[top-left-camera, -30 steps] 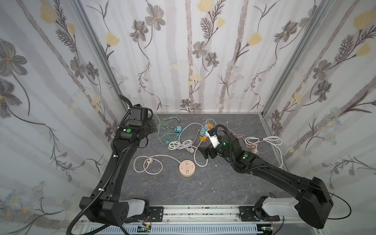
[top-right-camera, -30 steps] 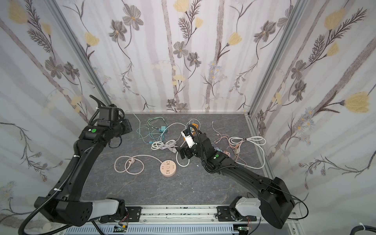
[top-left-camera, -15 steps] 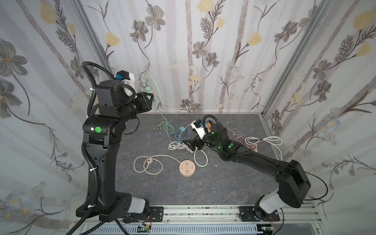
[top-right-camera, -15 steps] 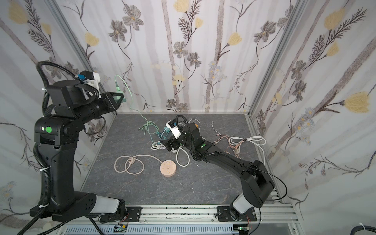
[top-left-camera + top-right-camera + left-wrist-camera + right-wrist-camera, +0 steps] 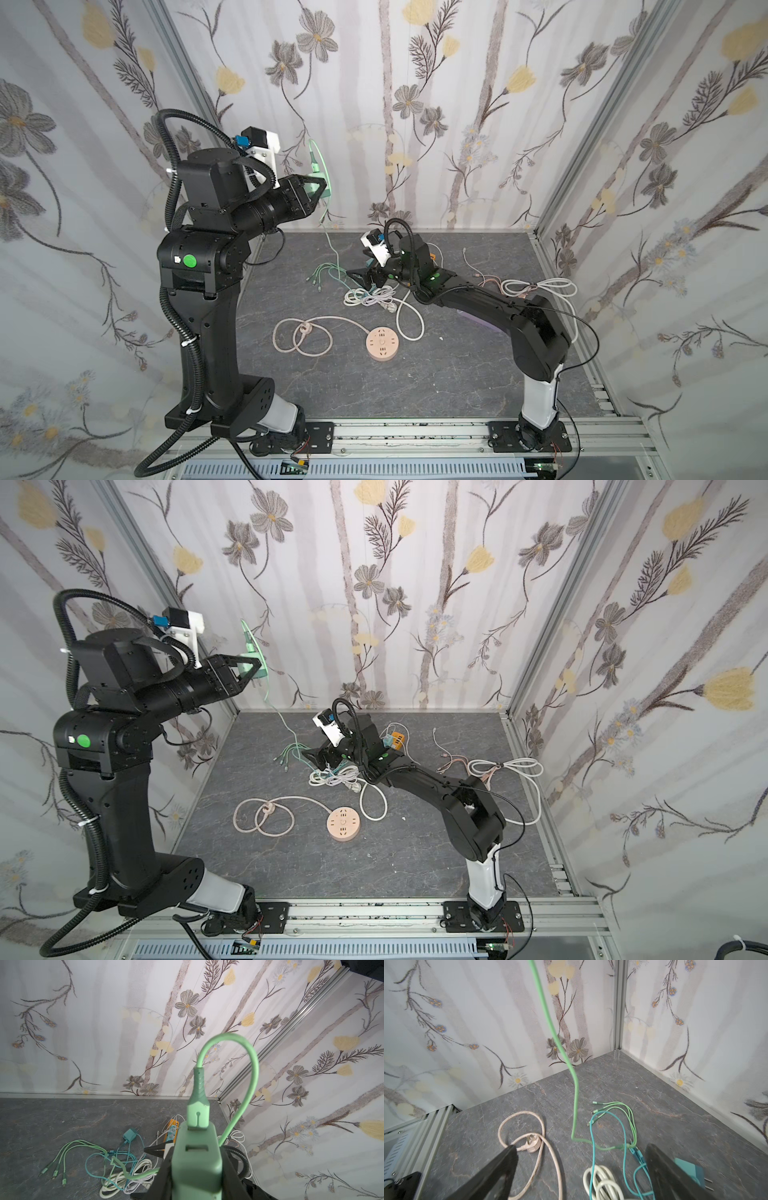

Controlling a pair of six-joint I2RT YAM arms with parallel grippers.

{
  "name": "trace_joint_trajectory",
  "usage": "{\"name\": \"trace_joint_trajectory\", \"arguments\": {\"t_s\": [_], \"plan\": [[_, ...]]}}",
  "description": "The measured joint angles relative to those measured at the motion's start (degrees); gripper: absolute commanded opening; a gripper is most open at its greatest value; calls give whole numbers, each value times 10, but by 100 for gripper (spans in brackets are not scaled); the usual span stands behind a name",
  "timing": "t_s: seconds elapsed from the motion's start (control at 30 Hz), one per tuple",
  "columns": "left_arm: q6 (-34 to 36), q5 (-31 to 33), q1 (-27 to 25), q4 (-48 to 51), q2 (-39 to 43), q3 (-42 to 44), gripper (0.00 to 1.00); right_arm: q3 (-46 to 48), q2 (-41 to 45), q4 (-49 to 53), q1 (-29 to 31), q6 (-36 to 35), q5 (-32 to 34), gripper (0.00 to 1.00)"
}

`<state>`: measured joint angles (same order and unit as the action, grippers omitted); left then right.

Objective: Insert the plug
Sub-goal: 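Lift the light green charger high with the left gripper, then carry the green charger toward the table center while the right gripper approaches it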

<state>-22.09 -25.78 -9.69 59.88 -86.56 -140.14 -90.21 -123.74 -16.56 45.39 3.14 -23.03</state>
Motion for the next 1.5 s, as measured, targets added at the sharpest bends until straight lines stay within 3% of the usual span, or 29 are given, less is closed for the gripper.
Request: {"name": "trace_joint_trajectory", "arguments": {"t_s": [0.13,0.2,0.27,0.33,0.4,0.57,0.73,0.93,1.07,1.27,1.5], "plan": [[0,-3,1,6,3,0,0,-80,-80,-14,14,25,-16,87],[0,-2,2,10,4,0,0,-109,-108,-25,17,29,-29,76],[1,3,3,13,6,3,0,-138,-136,-27,20,41,-39,49],[5,7,4,15,11,12,0,-156,-155,-27,23,55,-40,14],[9,23,5,17,18,24,0,-158,-157,-23,24,64,-37,1],[29,100,6,19,53,78,0,-170,-129,-8,18,73,-41,0],[56,216,6,24,85,168,0,-213,-51,16,16,76,-77,0],[72,287,7,25,108,191,0,-250,50,11,11,55,-111,0],[82,278,7,19,115,194,0,-250,82,43,2,53,-113,0],[71,164,-13,-11,106,213,0,-162,195,92,-14,22,-110,0],[67,94,-134,-63,64,263,0,30,359,156,-67,2,-60,0]]}}
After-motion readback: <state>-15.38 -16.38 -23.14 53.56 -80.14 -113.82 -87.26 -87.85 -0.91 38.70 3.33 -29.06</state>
